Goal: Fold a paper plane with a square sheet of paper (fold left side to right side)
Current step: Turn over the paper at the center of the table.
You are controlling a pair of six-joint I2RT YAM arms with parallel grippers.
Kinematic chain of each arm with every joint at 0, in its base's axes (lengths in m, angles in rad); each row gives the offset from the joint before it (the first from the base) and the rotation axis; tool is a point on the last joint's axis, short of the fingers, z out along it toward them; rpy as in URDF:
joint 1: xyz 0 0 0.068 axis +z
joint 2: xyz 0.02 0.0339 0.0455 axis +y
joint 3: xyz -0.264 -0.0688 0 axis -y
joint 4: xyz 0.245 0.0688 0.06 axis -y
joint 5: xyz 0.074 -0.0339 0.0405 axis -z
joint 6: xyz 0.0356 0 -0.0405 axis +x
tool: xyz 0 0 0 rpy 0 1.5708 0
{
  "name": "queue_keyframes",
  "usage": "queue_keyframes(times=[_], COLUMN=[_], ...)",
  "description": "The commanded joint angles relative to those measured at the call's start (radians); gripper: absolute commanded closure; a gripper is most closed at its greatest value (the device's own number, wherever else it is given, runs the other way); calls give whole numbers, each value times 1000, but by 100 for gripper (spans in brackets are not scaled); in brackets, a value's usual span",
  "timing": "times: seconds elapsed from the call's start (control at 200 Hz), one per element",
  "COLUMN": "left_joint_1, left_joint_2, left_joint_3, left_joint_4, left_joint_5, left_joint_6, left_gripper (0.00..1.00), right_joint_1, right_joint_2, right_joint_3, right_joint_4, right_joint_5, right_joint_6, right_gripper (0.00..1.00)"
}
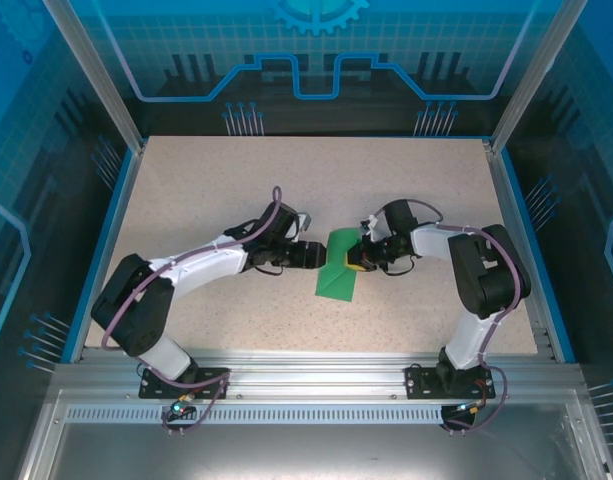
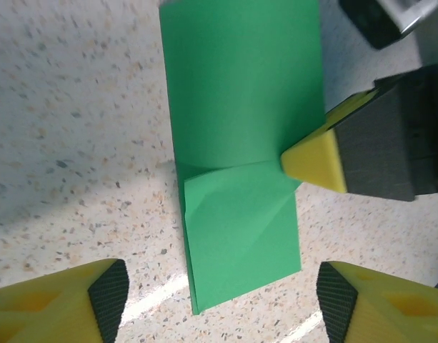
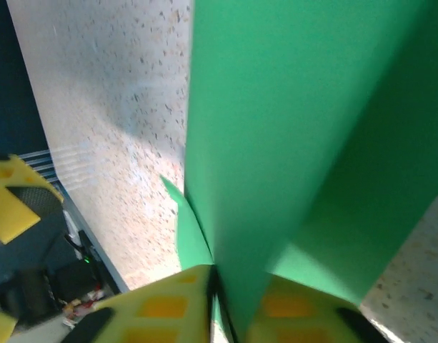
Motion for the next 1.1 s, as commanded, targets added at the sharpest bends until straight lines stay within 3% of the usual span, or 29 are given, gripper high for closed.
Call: queue_keyframes(times=[0.0, 0.195, 0.45, 0.62, 1.095], left_joint_1=[44, 141, 230, 230, 225], left_joint_2=[-98, -262, -359, -331, -269], left_joint_3=[-6, 20, 119, 147, 159], left_joint_4=[4, 1, 71, 248, 480], left_joint_5=[-5, 56, 331, 494, 605], left_joint_6=[-42, -91, -158, -272, -395], left_gripper=[20, 7, 1, 2, 10], right_joint_1=[-10, -100, -166, -161, -46], right_joint_2=[-91, -259, -403, -435, -443], right_joint_3=[39, 112, 283, 354, 451], right_joint_4=[13, -4, 63, 206, 284], right_joint_5=[-23, -113, -250, -303, -339], right_joint_6=[1, -11, 68, 200, 321], right_gripper=[98, 100, 100, 100, 100])
